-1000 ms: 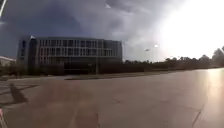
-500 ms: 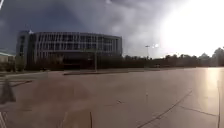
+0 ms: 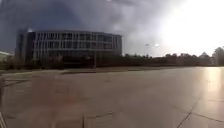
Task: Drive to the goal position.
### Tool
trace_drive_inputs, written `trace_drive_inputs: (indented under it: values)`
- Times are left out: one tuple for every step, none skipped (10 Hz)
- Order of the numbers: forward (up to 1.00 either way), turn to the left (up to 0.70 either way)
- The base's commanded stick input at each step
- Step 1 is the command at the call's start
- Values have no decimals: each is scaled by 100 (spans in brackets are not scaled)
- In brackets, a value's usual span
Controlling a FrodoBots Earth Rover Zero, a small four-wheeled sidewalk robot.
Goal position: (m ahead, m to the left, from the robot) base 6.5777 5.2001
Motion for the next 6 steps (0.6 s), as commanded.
trace_drive_inputs:
  values:
    - [70,0]
    - [70,0]
    - [70,0]
    - [70,0]
    - [70,0]
    - [70,0]
